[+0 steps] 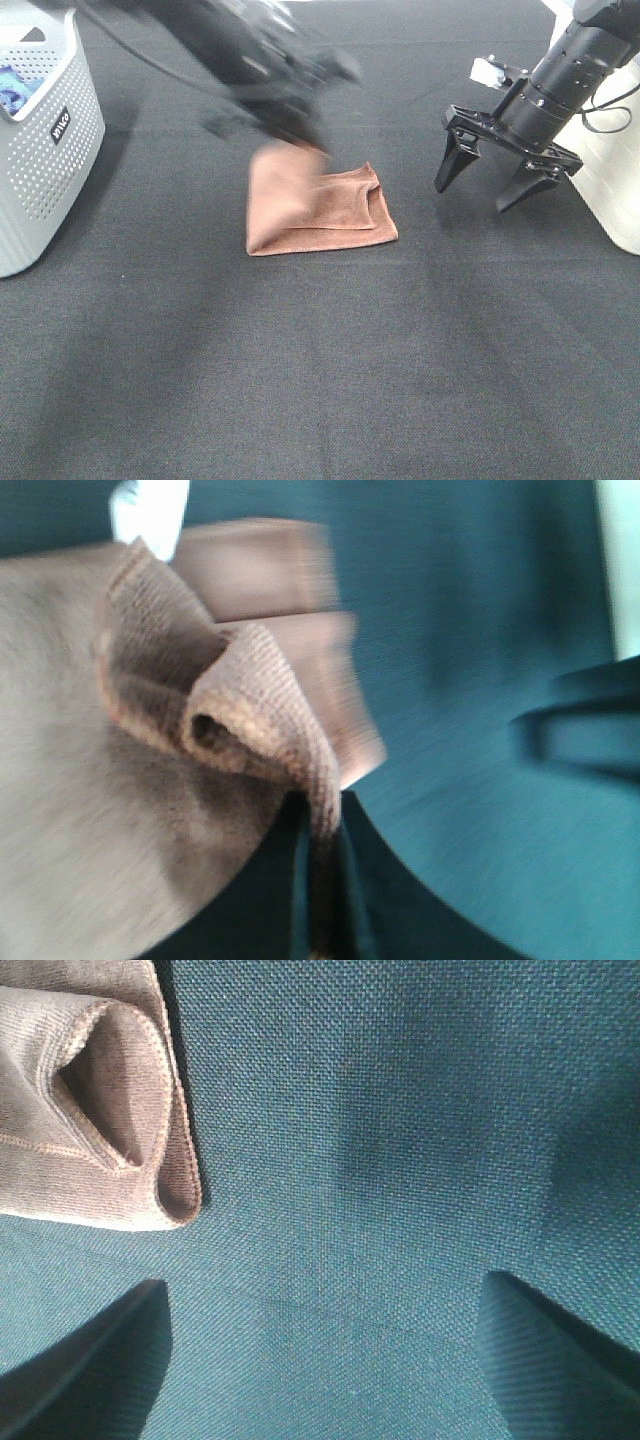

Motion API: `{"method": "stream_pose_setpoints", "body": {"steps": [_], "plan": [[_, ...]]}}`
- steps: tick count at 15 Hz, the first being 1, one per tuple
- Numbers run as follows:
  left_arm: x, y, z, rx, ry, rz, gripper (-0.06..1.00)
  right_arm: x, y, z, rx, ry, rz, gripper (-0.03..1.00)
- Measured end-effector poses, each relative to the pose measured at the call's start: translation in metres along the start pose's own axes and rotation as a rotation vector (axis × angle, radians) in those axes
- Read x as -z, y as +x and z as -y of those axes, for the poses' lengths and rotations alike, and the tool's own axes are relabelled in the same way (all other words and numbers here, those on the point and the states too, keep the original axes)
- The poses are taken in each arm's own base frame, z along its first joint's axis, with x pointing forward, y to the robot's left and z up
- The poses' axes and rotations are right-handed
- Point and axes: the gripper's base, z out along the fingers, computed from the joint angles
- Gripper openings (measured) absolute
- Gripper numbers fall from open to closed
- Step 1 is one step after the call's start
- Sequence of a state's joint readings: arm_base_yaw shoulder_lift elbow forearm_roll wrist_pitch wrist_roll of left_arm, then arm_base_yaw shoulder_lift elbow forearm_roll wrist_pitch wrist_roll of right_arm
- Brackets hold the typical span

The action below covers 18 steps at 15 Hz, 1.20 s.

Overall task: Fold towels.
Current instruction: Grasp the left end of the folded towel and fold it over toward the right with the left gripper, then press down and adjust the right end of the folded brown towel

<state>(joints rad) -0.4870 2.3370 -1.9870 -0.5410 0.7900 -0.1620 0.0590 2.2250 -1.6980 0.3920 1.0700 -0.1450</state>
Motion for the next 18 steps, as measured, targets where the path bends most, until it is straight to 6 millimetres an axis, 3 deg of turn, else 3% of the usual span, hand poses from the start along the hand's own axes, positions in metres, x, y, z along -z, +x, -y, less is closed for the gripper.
{"method": "stream_pose_setpoints", "body": {"steps": [3, 4, 7, 9, 11, 13, 15, 18], "plan": [[-0.035, -0.001, -0.001, 0.078, 0.026, 0.036, 0.06, 0.0, 0.0, 0.0, 0.0, 0.0, 0.0, 0.79], [-0.044, -0.003, -0.002, 0.141, 0.048, 0.056, 0.18, 0.0, 0.0, 0.0, 0.0, 0.0, 0.0, 0.79], [-0.05, -0.004, 0.005, 0.219, 0.113, 0.092, 0.53, 0.0, 0.0, 0.0, 0.0, 0.0, 0.0, 0.79], [-0.05, -0.006, 0.01, 0.225, 0.136, 0.124, 0.61, 0.0, 0.0, 0.0, -0.001, -0.003, 0.0, 0.79], [-0.047, -0.007, 0.01, 0.202, 0.138, 0.133, 0.61, 0.0, 0.0, -0.002, -0.011, -0.019, 0.002, 0.79], [-0.026, -0.022, 0.003, 0.047, 0.112, 0.177, 0.62, 0.0, -0.001, -0.009, -0.026, -0.098, 0.014, 0.79], [-0.002, -0.036, -0.01, -0.079, 0.06, 0.191, 0.62, 0.002, -0.004, -0.029, -0.008, -0.274, 0.05, 0.79], [0.028, -0.051, -0.038, -0.128, -0.025, 0.17, 0.62, -0.003, -0.004, -0.074, 0.126, -0.454, 0.105, 0.79]]}}
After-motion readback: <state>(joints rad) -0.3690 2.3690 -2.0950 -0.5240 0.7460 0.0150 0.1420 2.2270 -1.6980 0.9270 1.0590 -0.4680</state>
